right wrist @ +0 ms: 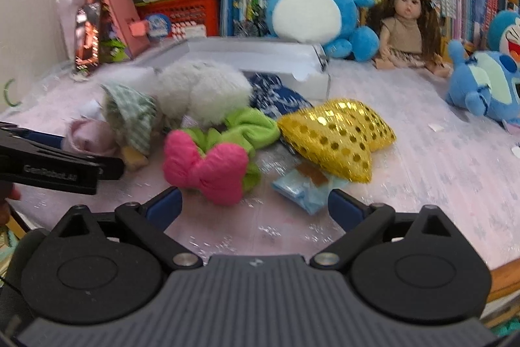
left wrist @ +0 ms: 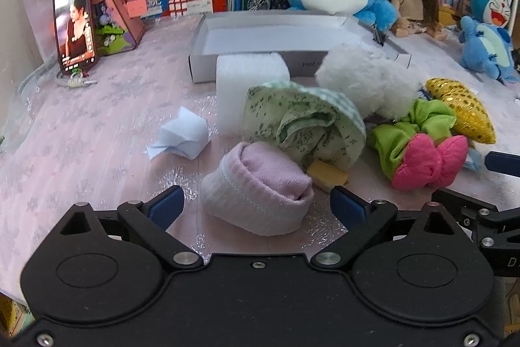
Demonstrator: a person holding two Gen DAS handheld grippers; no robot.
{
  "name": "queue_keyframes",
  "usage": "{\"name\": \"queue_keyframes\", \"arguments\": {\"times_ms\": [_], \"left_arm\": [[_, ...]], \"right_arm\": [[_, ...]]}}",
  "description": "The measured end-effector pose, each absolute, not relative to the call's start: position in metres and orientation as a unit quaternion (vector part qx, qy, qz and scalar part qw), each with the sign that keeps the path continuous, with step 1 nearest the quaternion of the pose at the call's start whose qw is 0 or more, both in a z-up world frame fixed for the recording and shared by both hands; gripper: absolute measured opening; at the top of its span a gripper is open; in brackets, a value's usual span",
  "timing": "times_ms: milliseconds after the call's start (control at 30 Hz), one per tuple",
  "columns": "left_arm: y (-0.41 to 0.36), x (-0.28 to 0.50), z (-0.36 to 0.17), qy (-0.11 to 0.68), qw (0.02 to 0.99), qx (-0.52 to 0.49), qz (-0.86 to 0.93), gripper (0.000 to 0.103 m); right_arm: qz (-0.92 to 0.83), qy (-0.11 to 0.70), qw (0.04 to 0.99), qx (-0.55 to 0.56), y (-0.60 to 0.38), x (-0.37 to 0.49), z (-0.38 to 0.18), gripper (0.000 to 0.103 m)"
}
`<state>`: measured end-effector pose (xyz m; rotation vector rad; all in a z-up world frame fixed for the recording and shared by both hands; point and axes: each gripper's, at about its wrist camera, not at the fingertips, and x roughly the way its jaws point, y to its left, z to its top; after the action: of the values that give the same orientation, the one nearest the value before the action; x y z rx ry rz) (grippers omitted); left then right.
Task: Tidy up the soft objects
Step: 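Grasp the lilac knit hat with left tool while right tool grasps the pink bow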
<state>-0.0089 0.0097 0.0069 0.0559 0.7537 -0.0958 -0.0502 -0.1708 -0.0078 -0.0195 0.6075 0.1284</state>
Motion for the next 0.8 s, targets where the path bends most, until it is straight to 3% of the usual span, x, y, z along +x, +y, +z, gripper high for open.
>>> {"name": "queue_keyframes", "arguments": {"times_ms": [100, 333, 467, 800], "left_arm": [[0.012, -0.014, 0.013, 0.352, 0.934, 0.025, -0.053, 0.092], [0.018, -0.019, 0.025, 0.331, 0.941, -0.001, -0.067, 0.072], [0.017, -0.019, 0.026, 0.331, 0.941, 0.005, -0.069, 0.068], [0.017, -0.020, 0.017, 0.334, 0.940, 0.027, -0.057, 0.070]], "right_arm": [[0.083, 0.282, 0.956, -0.005, -0.167, -0.055, -0.001, 0.095], [0.109, 0.269, 0.957, 0.002, -0.154, -0.050, 0.005, 0.083], [0.105, 0.277, 0.955, 0.012, -0.151, -0.043, 0.001, 0.079], [0.086, 0.283, 0.955, 0.008, -0.144, -0.032, -0.008, 0.078]]}}
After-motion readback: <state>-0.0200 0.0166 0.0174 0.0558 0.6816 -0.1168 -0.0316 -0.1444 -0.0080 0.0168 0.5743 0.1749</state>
